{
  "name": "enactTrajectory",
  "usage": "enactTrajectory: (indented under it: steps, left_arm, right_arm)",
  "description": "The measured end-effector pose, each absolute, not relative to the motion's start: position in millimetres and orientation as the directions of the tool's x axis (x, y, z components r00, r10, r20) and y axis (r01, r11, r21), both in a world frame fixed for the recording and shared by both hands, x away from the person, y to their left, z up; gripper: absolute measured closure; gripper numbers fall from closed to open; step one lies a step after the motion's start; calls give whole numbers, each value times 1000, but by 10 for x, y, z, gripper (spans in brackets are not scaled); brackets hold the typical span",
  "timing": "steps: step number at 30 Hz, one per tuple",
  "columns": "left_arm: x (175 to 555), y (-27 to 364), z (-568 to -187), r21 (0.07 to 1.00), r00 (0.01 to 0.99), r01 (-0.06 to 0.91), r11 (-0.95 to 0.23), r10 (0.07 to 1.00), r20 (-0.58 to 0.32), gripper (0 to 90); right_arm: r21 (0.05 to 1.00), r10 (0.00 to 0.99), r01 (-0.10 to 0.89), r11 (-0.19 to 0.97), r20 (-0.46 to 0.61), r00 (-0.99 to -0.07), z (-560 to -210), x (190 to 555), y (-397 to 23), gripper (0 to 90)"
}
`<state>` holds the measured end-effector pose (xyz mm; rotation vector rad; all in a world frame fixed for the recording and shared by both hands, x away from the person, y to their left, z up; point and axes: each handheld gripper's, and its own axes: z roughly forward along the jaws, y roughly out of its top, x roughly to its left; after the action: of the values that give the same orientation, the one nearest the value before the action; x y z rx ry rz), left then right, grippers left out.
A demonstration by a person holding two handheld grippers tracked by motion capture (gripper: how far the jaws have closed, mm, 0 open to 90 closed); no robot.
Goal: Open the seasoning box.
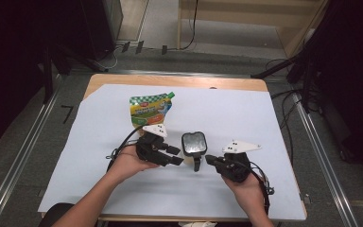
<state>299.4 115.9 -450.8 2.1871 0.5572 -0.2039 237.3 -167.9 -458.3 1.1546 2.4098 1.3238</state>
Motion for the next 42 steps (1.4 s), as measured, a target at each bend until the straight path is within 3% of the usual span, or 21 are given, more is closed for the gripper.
enactTrajectory:
  steps: [14,42]
  left_arm:
    - [3074,1289,-4504,716,873,484,-503,329,-360,420]
    - [3093,1327,-4485,719,869,490,-493,336,-362,394]
  right_arm:
    - [755,580,502,423,200,-789,-4634,2151,-1218,900]
    - [722,647,554,415,194,-737,-4800,2295,-1259,900]
